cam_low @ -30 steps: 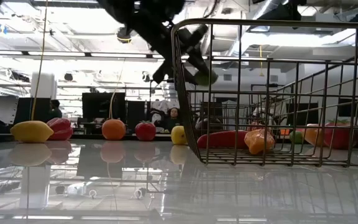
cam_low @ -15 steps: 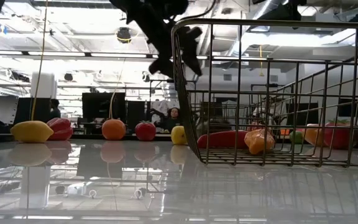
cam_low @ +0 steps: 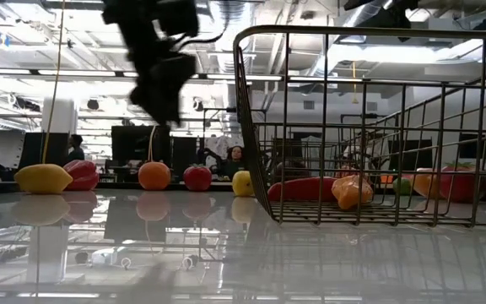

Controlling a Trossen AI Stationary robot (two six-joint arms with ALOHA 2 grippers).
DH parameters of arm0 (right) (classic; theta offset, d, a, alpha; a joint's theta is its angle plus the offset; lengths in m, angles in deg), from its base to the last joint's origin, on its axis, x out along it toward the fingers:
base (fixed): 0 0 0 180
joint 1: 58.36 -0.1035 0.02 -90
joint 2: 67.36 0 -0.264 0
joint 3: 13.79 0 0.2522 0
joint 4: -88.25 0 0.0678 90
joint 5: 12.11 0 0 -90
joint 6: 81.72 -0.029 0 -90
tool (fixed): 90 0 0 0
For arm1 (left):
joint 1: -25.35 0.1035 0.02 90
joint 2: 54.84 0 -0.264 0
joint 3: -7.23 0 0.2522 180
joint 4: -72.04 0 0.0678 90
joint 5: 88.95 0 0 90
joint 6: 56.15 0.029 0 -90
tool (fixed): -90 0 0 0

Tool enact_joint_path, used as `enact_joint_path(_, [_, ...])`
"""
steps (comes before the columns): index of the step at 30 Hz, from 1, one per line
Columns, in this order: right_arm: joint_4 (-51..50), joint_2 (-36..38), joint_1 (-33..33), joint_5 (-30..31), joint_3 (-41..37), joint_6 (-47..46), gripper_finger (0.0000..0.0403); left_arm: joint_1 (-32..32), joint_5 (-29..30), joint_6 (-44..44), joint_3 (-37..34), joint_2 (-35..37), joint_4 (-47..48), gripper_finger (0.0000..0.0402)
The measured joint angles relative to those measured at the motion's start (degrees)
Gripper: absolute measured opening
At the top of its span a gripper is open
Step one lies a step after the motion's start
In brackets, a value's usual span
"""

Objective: Sort produce into baskets
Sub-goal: Put the left yellow lemon into the top wire basket

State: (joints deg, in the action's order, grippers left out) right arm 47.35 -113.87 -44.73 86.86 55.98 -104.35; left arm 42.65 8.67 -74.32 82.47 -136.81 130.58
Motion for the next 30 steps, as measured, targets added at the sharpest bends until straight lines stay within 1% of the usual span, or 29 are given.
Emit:
enact_joint_path(3, [0.1, 0.0, 0.0, 0.2, 0.0, 0.0, 0.0291, 0.6, 2.3, -2.5, -3.5, 3.7, 7.3, 0.0270])
enact_joint_path(7, [0.1, 0.0, 0.0, 0.2, 0.0, 0.1, 0.0291, 1.9, 3.4, -5.6, -7.2, 6.6, 15.1, 0.0269])
enact_joint_path(11, [0.1, 0.0, 0.0, 0.2, 0.0, 0.2, 0.0291, 3.3, 4.3, -8.8, -11.2, 7.0, 17.9, 0.0269])
enact_joint_path(14, [0.1, 0.0, 0.0, 0.2, 0.0, 0.2, 0.0291, 4.1, 4.4, -11.4, -14.2, 6.9, 18.2, 0.0269])
enact_joint_path(17, [0.1, 0.0, 0.0, 0.2, 0.0, 0.2, 0.0291, 4.6, 6.3, -12.3, -15.9, 6.9, 20.5, 0.0269])
enact_joint_path(21, [0.1, 0.0, 0.0, 0.1, 0.0, 0.2, 0.0291, 4.6, 9.5, -10.2, -15.9, 6.9, 24.0, 0.0269])
enact_joint_path(23, [0.1, 0.0, 0.0, 0.1, 0.0, 0.2, 0.0291, 4.6, 9.5, -8.2, -15.9, 6.9, 24.7, 0.0269])
enact_joint_path(27, [0.1, 0.0, 0.0, 0.1, 0.0, 0.2, 0.0291, 4.6, 7.1, -3.4, -15.9, 6.9, 24.7, 0.0269])
enact_joint_path(30, [0.1, 0.0, 0.0, 0.1, 0.0, 0.2, 0.0291, 4.6, 7.7, -0.8, -17.2, 6.9, 24.5, 0.0269])
